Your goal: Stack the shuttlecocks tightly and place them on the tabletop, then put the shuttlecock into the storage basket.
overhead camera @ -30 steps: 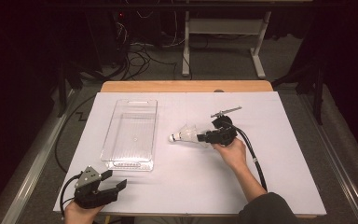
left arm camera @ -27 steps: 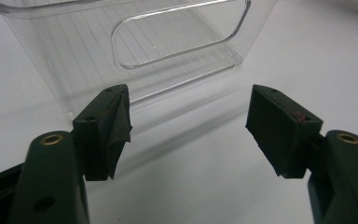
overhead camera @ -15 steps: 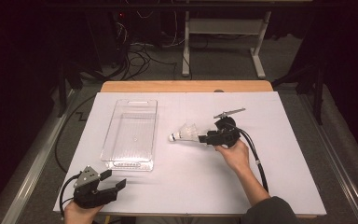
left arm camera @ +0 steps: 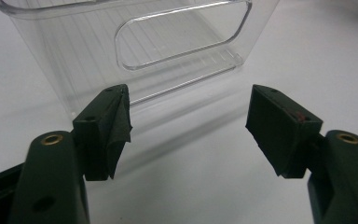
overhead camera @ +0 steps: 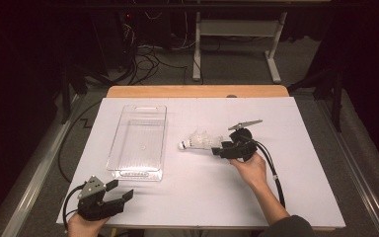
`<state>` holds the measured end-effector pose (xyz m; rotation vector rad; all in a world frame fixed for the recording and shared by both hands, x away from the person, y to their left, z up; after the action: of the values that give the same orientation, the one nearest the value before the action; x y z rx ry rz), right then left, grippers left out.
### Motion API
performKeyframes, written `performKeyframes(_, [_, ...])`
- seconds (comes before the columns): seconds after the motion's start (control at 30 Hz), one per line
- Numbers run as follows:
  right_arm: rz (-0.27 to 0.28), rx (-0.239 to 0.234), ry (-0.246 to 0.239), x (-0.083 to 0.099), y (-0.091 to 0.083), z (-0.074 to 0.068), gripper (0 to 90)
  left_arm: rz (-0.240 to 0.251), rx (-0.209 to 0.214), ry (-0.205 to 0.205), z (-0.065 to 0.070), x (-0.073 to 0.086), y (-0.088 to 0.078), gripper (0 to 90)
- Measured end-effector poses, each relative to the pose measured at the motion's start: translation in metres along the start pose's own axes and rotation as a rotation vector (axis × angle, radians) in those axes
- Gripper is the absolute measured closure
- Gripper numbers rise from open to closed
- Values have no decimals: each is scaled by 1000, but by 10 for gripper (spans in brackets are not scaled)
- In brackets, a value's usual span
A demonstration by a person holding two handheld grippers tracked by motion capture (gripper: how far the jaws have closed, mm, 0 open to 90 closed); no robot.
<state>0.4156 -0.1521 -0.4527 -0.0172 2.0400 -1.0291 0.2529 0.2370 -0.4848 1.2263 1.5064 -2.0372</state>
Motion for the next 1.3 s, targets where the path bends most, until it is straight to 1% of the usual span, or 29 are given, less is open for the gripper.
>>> performKeyframes(0.07, [-4, 6, -8, 0, -1, 0, 466, 3, -1, -3, 0, 0, 0, 314])
performKeyframes(0.13, [0, 13, -6, 0, -2, 0, 466, -1, 0, 0, 0, 0, 0, 314])
performKeyframes(0.23, [-5, 33, -12, 1, -3, -1, 466, 1, -3, 5, 1, 0, 1, 314])
performKeyframes(0.47, [-11, 54, -9, 3, 3, -2, 464, -1, -3, -4, 0, 0, 1, 313])
performKeyframes(0.6, [1, 55, -10, 2, 6, -2, 454, 0, -5, -6, -1, 0, 0, 314])
performKeyframes(0.67, [0, 55, -3, 2, 8, -2, 445, 0, -5, -6, -1, 0, 0, 314])
performKeyframes(0.83, [7, 59, -8, 0, 11, -2, 433, 0, -6, -3, -1, 0, 1, 313])
performKeyframes(1.1, [9, 50, -15, -4, 16, -1, 429, 1, -10, 11, 1, -1, 0, 314])
performKeyframes(1.2, [8, 48, -17, -6, 19, -2, 427, 1, -8, 6, 0, -1, 0, 314])
performKeyframes(1.3, [13, 45, -15, -7, 22, -1, 425, 1, -10, 12, 1, -1, 0, 313])
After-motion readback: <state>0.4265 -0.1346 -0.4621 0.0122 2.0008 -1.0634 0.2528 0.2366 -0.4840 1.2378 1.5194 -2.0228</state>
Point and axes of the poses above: each handheld gripper's, and its own axes: y roughly forward along the jaws, x roughly out of its underside, z roughly to its right, the point moved 3 cm from there along y, roughly forward along the jaws, and after that the axes turned 8 degrees about -x, right-handed, at the moved point
